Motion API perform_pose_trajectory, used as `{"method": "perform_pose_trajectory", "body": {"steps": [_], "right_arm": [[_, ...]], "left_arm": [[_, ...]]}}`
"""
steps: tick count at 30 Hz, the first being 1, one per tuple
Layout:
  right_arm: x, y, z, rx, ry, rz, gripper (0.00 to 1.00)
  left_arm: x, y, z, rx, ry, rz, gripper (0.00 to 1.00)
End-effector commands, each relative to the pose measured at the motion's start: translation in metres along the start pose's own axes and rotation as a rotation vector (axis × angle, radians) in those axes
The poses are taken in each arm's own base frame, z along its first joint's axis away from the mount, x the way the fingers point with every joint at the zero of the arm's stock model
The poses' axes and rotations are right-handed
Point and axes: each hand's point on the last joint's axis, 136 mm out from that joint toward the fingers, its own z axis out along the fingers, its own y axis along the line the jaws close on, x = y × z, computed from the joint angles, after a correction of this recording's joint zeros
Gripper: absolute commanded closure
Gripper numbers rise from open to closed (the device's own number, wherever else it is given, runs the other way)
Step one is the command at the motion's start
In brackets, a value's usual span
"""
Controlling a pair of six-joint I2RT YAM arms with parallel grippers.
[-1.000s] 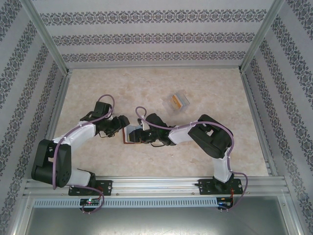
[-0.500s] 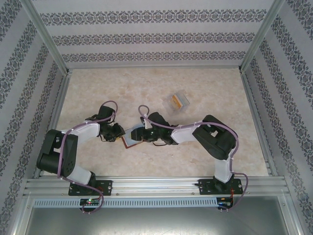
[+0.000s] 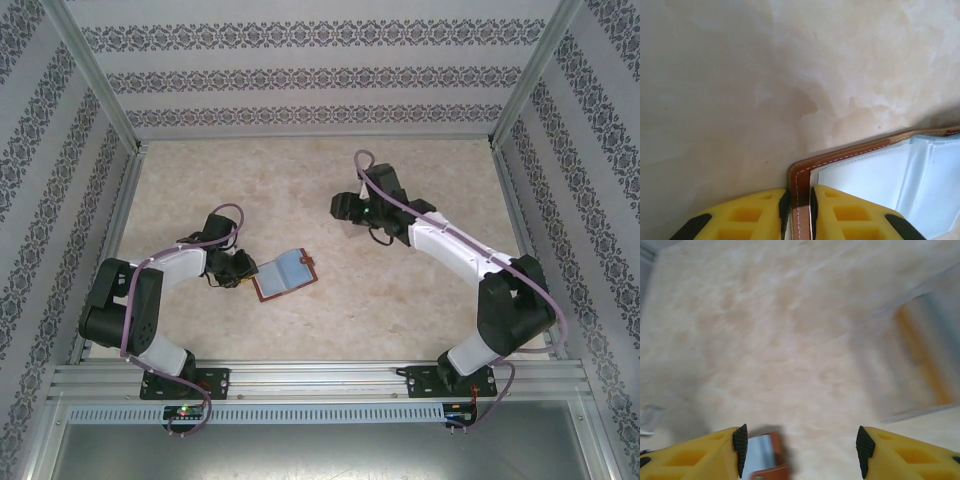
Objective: Put the credit cards into the card holder
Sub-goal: Flip over the card slot in the card holder, then pick up the credit card from the storage box.
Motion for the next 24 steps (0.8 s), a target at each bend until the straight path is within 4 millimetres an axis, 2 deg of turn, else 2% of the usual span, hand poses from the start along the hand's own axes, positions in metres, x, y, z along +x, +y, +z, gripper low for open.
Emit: {"method": "perform_pose_trajectory", "body": {"steps": [1,4,11,14,18,24], "right_arm": [[0.005,-0.043,-0.012,0.225,0.083,-0.187,0.37],[-0.007,-0.058,-0.005,0.326,0.088,-0.297,0.34],[-0.024,-0.092,0.025,0.423,0.175,-0.302,0.33],[-0.024,-0.106,0.037,0.42,0.221,-0.294,0.33],[-0.025,-0.108,0.049,0.369,0.246,-0.318,0.33],[-0.027,-0.098,0.059,0.303,0.267,-0.33,0.33]], "left_arm": [[0.001,-0.016,0.02,0.069,0.024,0.091,0.76],[-0.003,-0.016,0.019,0.047,0.016,0.115,0.75],[-0.013,-0.016,0.024,0.002,0.008,0.143,0.74],[-0.016,-0.018,0.027,0.003,0.013,0.152,0.74],[-0.017,-0.024,0.032,0.02,0.031,0.164,0.74],[-0.019,-0.027,0.036,0.025,0.033,0.168,0.74]]}}
